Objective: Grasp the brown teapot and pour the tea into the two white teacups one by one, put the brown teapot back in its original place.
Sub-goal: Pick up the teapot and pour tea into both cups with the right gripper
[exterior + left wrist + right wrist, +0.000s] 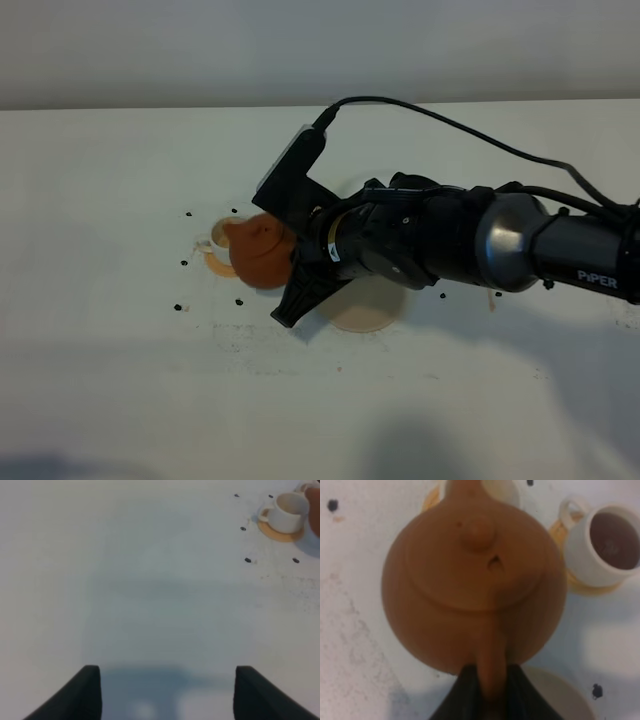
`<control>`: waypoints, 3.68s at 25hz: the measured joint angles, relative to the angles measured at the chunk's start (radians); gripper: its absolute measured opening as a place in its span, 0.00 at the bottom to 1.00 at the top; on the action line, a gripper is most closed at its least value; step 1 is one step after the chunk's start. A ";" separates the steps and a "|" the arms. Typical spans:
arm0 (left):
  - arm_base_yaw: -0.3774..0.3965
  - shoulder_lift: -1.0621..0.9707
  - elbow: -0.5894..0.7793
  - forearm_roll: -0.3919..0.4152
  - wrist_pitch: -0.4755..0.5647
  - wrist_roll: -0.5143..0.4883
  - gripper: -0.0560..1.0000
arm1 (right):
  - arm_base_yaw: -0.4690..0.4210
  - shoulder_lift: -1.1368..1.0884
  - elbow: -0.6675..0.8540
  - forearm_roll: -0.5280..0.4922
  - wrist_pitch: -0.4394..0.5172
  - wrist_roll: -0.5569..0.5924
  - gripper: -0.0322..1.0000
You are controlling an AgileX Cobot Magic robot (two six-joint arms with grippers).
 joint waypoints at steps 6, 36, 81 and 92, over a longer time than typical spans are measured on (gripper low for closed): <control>0.000 0.000 0.000 0.000 0.000 0.000 0.56 | 0.000 0.009 -0.020 -0.043 0.020 0.005 0.12; 0.000 0.000 0.000 0.000 0.000 0.000 0.56 | -0.001 0.009 -0.038 -0.253 0.042 0.124 0.12; 0.000 0.000 0.000 0.000 0.000 0.000 0.56 | 0.024 0.032 -0.070 -0.447 0.111 0.130 0.12; 0.000 0.000 0.000 0.000 0.000 0.000 0.56 | 0.028 0.044 -0.071 -0.495 0.112 0.130 0.12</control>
